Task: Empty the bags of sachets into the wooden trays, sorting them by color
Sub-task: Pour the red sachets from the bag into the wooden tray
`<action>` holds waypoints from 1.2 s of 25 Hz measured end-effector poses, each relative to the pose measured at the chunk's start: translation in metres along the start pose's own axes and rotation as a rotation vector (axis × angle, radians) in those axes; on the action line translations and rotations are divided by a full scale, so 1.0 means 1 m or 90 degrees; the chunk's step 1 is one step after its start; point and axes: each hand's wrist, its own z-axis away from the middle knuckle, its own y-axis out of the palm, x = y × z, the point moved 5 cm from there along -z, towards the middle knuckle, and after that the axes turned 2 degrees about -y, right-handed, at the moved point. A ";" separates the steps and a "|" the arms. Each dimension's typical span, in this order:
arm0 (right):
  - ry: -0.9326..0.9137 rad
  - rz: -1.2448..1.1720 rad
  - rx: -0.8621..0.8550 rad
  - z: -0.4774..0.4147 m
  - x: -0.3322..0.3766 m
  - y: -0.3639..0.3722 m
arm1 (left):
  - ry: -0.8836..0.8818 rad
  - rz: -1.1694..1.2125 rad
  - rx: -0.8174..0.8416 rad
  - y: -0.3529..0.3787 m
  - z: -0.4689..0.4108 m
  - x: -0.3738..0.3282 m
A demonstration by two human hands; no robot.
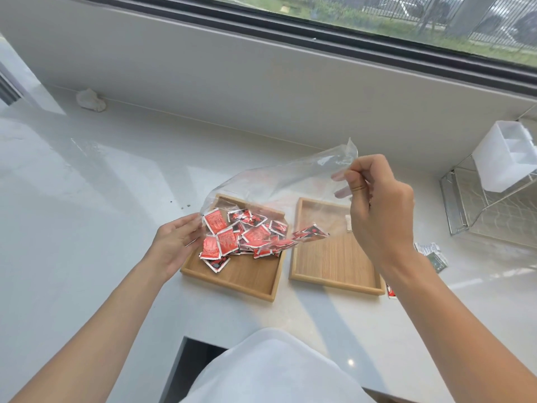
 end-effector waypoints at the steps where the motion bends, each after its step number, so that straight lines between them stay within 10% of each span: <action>1: 0.001 -0.003 -0.001 0.000 0.000 0.000 | -0.004 -0.005 0.007 0.000 0.002 0.000; 30: 0.083 -0.095 0.026 -0.015 -0.005 -0.014 | 0.082 0.001 -0.082 -0.010 0.008 -0.015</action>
